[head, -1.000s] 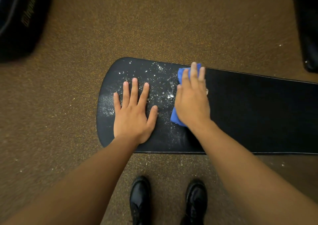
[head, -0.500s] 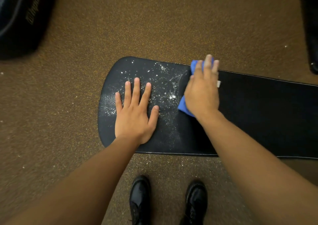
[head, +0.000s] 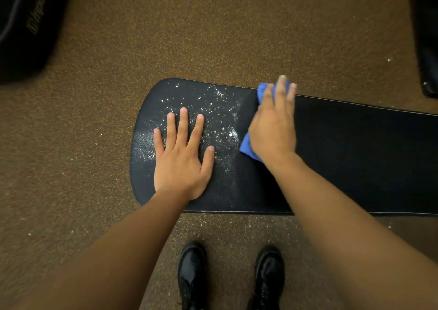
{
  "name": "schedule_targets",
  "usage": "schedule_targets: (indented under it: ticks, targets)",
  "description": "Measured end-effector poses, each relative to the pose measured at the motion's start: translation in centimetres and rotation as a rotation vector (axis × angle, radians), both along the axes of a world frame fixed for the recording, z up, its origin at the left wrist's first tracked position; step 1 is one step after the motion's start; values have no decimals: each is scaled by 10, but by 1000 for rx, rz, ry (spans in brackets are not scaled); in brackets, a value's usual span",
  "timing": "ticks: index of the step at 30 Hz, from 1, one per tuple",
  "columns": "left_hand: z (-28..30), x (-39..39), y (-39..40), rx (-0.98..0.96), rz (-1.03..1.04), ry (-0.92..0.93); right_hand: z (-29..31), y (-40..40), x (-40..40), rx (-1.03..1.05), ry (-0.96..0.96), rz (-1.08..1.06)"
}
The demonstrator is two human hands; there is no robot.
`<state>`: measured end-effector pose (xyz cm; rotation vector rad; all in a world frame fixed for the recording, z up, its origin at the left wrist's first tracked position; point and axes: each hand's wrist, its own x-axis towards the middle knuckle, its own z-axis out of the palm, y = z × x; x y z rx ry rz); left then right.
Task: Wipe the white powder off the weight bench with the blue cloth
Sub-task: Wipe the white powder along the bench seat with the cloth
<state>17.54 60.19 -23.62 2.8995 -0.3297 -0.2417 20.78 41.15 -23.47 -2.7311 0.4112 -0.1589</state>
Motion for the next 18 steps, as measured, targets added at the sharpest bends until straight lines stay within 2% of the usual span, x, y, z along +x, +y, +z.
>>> schedule_targets:
  ticks: [5, 9, 12, 15, 18]
  targets:
    - [-1, 0, -1, 0, 1, 4, -1, 38, -51, -39, 8, 251]
    - [0, 0, 0, 3, 1, 6, 4, 21, -109, -52, 47, 382]
    - [0, -1, -1, 6, 0, 5, 3, -13, -96, -39, 47, 206]
    - [1, -1, 0, 8, -1, 5, 1, -34, -45, 6, 31, -44]
    - [1, 0, 0, 6, 0, 1, 1, -14, -5, 2, 3, -90]
